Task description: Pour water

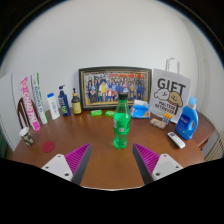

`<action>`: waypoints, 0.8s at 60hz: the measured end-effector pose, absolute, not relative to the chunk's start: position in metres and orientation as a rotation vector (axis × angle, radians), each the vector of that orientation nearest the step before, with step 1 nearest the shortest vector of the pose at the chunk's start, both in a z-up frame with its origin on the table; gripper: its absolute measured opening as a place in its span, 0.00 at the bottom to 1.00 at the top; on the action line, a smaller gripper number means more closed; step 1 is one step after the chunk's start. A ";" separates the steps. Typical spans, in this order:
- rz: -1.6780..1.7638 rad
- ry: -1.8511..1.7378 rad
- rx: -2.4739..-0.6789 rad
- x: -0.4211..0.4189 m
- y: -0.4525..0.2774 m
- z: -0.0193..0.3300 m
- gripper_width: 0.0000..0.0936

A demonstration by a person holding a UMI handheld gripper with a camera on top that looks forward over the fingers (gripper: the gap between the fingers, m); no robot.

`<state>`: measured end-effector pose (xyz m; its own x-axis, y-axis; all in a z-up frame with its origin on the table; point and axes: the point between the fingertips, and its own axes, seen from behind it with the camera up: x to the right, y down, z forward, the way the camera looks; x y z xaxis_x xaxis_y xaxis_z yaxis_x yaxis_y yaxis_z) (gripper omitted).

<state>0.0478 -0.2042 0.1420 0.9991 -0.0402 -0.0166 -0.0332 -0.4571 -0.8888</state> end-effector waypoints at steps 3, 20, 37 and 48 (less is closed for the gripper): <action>-0.012 0.045 -2.022 0.060 -0.178 0.135 0.91; -0.013 -0.010 -1.948 0.093 -0.063 0.097 0.91; 0.006 -0.016 -1.915 0.089 -0.028 0.079 0.57; -0.023 -0.013 -1.871 0.091 -0.026 0.081 0.42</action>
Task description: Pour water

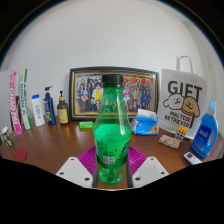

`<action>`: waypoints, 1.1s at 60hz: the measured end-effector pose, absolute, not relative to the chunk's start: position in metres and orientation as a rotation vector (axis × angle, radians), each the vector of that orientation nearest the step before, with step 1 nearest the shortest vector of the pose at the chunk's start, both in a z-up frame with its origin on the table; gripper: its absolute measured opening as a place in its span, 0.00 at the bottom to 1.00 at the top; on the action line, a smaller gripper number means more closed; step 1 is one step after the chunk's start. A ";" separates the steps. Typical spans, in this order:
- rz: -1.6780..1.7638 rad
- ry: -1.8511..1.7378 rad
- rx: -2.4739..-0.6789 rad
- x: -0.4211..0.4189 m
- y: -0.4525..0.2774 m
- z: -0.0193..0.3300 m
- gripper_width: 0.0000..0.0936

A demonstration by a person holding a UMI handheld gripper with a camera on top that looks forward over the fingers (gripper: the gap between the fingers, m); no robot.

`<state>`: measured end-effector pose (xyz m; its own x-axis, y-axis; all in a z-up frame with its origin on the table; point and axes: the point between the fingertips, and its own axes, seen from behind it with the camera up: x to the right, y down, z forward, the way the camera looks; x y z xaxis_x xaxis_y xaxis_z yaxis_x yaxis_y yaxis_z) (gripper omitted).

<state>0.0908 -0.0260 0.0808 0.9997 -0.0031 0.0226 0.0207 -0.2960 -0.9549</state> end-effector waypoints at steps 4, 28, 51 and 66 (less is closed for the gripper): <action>-0.039 -0.017 -1.861 0.092 -0.026 0.082 0.39; -0.277 -0.078 -1.814 0.074 -0.020 0.134 0.36; -0.845 -0.738 -1.514 -0.136 -0.027 0.243 0.36; -1.147 -1.243 -1.182 -0.295 -0.034 0.219 0.36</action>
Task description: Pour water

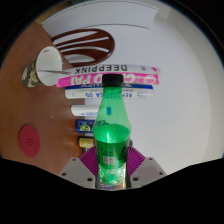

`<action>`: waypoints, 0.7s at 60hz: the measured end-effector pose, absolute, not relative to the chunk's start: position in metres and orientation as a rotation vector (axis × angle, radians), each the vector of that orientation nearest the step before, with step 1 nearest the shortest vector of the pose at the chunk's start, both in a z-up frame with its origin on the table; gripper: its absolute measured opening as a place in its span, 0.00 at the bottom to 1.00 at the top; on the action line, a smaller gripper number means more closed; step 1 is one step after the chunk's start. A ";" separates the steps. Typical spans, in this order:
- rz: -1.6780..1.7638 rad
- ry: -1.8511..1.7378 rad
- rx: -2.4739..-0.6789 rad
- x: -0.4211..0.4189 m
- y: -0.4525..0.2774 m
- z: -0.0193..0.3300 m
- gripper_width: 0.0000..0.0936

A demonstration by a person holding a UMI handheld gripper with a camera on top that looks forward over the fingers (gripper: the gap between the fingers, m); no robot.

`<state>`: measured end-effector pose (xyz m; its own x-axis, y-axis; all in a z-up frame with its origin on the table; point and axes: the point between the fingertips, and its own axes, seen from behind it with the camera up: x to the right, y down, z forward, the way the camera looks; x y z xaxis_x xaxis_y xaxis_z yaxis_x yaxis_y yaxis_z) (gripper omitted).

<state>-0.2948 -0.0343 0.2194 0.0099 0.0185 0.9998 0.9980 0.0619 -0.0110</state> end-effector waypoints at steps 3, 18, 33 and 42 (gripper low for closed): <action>-1.229 -1.317 -1.129 -0.310 -0.033 0.213 0.36; -1.429 -1.610 -0.939 -0.345 -0.024 0.176 0.36; -1.385 -1.616 -0.995 -0.347 -0.028 0.173 0.36; -1.096 -1.384 -1.255 -0.346 -0.040 0.188 0.36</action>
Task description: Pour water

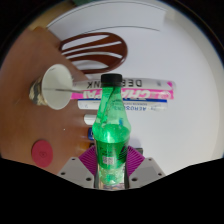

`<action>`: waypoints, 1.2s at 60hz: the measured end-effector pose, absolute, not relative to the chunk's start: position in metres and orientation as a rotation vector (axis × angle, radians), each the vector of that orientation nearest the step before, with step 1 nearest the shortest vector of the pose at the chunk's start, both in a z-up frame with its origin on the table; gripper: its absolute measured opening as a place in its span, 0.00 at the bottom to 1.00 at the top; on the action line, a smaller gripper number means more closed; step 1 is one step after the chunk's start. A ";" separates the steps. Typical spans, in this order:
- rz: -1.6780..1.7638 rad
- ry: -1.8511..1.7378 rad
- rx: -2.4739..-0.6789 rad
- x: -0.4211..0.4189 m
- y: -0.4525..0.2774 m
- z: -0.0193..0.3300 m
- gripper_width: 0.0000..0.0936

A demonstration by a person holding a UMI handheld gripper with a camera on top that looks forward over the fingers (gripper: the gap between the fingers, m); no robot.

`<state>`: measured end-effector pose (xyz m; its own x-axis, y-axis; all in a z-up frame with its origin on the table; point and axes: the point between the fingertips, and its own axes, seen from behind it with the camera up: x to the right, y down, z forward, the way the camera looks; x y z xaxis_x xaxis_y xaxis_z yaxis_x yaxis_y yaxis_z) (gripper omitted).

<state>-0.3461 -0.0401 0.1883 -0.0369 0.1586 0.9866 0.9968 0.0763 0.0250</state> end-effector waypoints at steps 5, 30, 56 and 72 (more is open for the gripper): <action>-0.895 -1.178 -1.413 -0.341 -0.044 0.204 0.36; -0.067 -0.260 -1.838 -0.309 -0.051 0.145 0.36; 0.009 -0.113 -1.856 -0.301 -0.063 0.086 0.42; 0.039 -0.095 -1.983 -0.294 -0.074 0.074 0.91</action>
<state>-0.2940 -0.0736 0.0736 0.9962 0.0851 0.0165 0.0493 -0.3994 -0.9154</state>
